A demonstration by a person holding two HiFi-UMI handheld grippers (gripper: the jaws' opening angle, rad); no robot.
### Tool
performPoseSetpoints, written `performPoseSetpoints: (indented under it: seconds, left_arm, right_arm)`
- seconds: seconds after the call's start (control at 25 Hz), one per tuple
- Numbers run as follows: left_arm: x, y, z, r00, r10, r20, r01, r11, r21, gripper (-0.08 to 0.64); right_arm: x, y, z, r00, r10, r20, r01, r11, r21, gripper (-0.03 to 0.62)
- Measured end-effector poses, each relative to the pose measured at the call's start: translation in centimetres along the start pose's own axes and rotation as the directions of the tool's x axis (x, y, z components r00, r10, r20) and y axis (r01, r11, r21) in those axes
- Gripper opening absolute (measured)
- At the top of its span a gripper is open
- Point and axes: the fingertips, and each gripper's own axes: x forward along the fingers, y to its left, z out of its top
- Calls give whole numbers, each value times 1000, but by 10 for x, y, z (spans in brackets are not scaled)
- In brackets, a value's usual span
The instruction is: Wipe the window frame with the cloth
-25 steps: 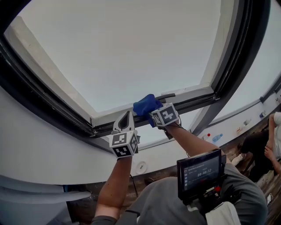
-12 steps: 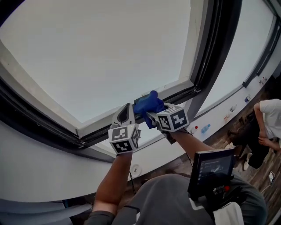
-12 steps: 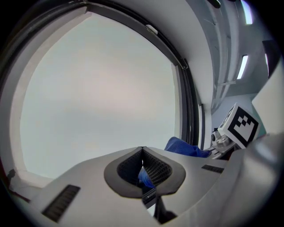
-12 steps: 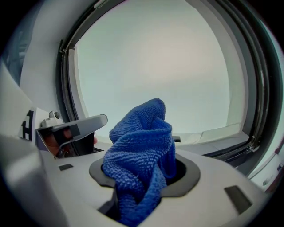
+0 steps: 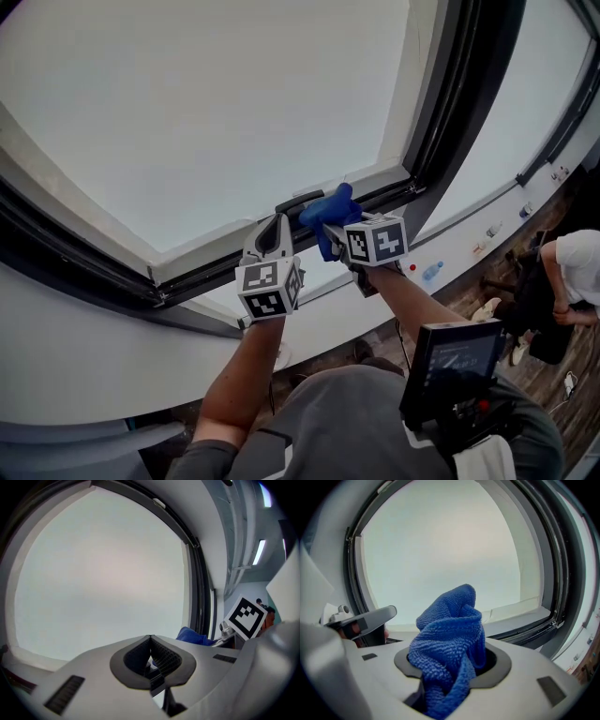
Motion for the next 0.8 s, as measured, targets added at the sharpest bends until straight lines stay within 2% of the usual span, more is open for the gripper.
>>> performPoseSetpoints:
  seconds: [0.12, 0.28, 0.56, 0.64, 0.8]
  left_arm:
    - [7, 1, -3, 999, 49, -20, -49, 999, 0, 9]
    - [7, 12, 2, 991, 130, -27, -129, 990, 50, 9]
    - [22, 17, 20, 972, 234, -10, -233, 971, 57, 9]
    - [27, 18, 23, 972, 237, -5, -236, 970, 61, 9]
    - [46, 6, 25, 982, 188, -2, -187, 979, 77, 9]
  right_arm:
    - [27, -15, 0, 1000, 7, -29, -6, 999, 37, 216]
    - [62, -18, -8, 996, 37, -86, -32, 998, 56, 216]
    - [77, -35, 3, 988, 86, -124, -78, 994, 73, 216]
    - [78, -41, 4, 989, 85, -125, -76, 994, 74, 221]
    - [79, -57, 2, 990, 72, -124, -60, 994, 95, 221]
